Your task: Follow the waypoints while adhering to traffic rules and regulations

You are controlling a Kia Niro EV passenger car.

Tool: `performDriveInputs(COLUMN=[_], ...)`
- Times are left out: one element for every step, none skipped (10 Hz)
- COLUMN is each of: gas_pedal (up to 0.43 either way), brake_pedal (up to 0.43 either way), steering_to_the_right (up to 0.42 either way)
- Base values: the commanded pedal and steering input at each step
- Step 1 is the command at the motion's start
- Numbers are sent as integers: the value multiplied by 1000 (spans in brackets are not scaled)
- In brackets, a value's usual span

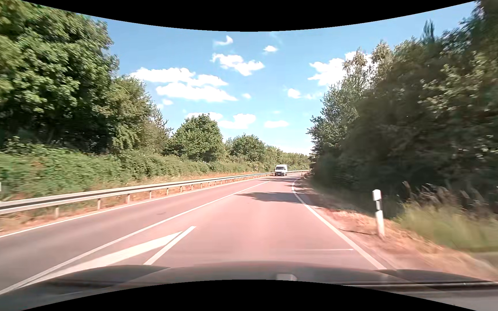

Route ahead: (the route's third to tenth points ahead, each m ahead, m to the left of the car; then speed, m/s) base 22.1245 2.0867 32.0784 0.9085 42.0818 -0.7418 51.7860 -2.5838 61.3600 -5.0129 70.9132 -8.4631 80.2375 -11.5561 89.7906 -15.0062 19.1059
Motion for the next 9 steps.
performDriveInputs(gas_pedal=[157, 157, 157, 157, 157, 157, 157, 157, 157], brake_pedal=[0, 0, 0, 0, 0, 0, 0, 0, 0], steering_to_the_right=[19, 19, 19, 20, 21, 21, 22, 23, 24])
